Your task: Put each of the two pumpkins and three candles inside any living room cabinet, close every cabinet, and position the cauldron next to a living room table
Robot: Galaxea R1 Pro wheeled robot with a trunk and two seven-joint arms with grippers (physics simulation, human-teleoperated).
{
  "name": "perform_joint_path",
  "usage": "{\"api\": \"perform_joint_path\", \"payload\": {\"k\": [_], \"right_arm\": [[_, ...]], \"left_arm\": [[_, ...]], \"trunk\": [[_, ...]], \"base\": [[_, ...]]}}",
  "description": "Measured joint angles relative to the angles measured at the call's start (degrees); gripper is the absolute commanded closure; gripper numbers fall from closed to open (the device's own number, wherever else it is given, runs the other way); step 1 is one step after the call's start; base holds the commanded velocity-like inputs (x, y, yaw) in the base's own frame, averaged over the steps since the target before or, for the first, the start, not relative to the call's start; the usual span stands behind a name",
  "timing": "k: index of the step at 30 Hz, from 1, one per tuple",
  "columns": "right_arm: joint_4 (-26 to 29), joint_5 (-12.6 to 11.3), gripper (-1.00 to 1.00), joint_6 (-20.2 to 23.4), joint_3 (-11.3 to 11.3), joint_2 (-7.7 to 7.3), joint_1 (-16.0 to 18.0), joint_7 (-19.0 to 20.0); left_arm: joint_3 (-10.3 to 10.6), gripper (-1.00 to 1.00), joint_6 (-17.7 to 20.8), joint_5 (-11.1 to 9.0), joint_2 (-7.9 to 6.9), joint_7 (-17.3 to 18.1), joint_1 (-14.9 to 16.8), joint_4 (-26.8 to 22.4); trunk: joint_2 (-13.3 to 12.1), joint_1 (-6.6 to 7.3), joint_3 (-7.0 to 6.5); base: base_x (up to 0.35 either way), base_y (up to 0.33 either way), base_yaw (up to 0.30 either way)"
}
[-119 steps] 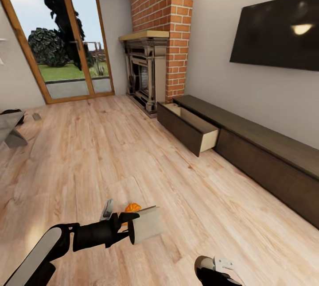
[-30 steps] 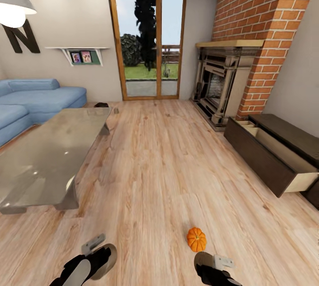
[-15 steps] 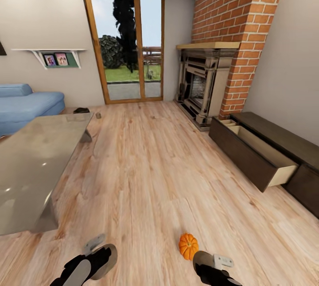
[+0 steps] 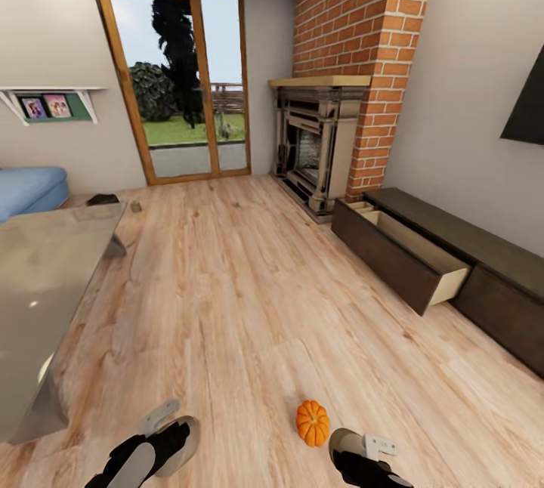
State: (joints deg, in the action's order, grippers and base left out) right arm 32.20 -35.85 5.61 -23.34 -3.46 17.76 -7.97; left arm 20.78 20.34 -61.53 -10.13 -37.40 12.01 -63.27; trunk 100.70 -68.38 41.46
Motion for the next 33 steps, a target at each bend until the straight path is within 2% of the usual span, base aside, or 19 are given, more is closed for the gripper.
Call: {"api": "perform_joint_path", "payload": {"k": [27, 33], "right_arm": [[0.01, -0.07, 1.00, 0.28, 0.09, 0.03, 0.00, -0.01], [-0.06, -0.09, 1.00, 0.36, 0.13, 0.03, 0.01, 1.49]], "left_arm": [[0.17, 1.00, -0.02, 0.00, 0.00, 0.01, 0.00, 0.01], [0.18, 1.00, -0.01, 0.00, 0.00, -0.01, 0.00, 0.02]], "trunk": [[0.00, -0.01, -0.95], [0.00, -0.01, -1.10]], "base": [[0.005, 0.121, -0.263], [0.000, 0.015, -0.273]]}}
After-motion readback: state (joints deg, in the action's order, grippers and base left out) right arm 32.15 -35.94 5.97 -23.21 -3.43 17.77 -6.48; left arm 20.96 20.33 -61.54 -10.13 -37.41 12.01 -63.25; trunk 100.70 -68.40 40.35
